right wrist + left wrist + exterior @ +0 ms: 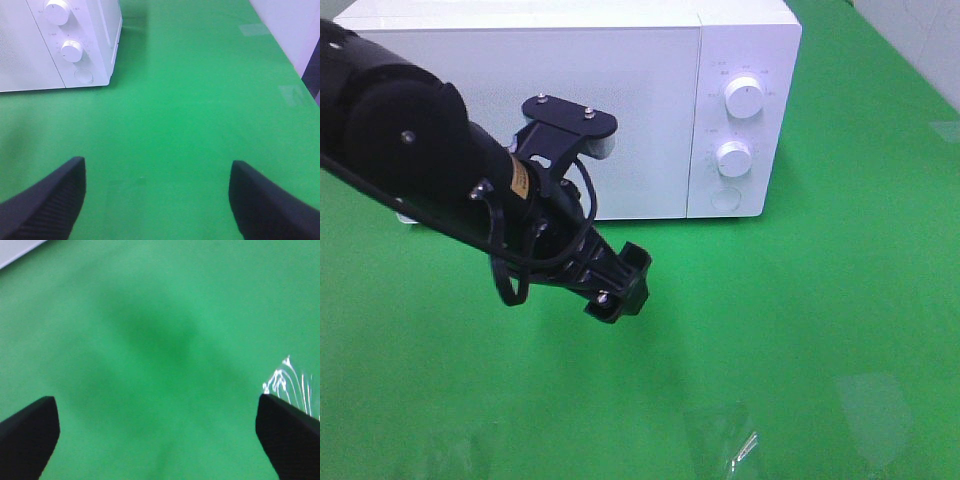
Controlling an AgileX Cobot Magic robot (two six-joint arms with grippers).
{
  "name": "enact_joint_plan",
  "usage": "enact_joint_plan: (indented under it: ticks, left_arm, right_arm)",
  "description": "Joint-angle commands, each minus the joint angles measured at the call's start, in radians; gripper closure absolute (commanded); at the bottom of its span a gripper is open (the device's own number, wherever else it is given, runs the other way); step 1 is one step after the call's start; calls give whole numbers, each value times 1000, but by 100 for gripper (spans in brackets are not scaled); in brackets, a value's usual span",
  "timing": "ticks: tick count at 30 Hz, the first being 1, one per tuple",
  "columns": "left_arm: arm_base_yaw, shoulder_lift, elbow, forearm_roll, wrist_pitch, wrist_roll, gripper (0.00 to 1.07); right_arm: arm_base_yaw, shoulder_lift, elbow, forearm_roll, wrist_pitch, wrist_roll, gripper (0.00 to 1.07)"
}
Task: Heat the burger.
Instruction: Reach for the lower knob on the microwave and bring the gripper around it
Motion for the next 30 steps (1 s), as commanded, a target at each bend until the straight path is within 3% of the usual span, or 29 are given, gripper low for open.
enact_joint_plan:
  ticks: [1, 8, 11, 13, 14, 15, 16, 17, 20, 22, 23, 24, 29, 30]
  left_arm:
    - [-4, -66, 4, -8, 190, -7, 6]
    - [26, -157, 4, 44, 529, 0, 6]
    - [46, -166, 4, 48, 548, 0, 6]
    - [154, -212, 4, 38, 577, 30, 6]
    - [154, -212, 4, 38, 577, 30, 6]
    - [228, -242, 4, 14, 577, 55, 6]
    - [228, -242, 4, 14, 577, 55, 6]
    - [311, -270, 4, -16, 590, 81, 6]
    - [355, -285, 4, -35, 602, 102, 6]
    - [518, -336, 4, -93, 667, 194, 6]
    - [518, -336, 4, -93, 667, 194, 6]
    - [599, -364, 4, -114, 691, 226, 6]
    - [684, -417, 4, -144, 716, 227, 6]
    - [738, -472, 5, -153, 725, 226, 6]
  right_arm:
    - [-5, -29, 3, 5, -9, 0, 32]
    - [-5, -29, 3, 5, -9, 0, 32]
    - [-5, -29, 3, 5, -9, 0, 32]
    - [-5, -29, 3, 5, -9, 0, 32]
    - [-5, -29, 3, 5, -9, 0, 32]
    - [-5, -29, 3, 5, -9, 0, 32]
    - [-5, -29, 3, 5, -9, 0, 32]
    - [-5, -29, 3, 5, -9, 0, 32]
    - [-5, -29, 3, 5, -9, 0, 32]
    - [-5, -29, 3, 5, -9, 0, 32]
    - [-5, -29, 3, 5, -9, 0, 32]
    - [-5, -29, 3, 5, -9, 0, 32]
    - [-5, -29, 3, 5, -9, 0, 32]
    - [-5, -29, 3, 5, -9, 0, 32]
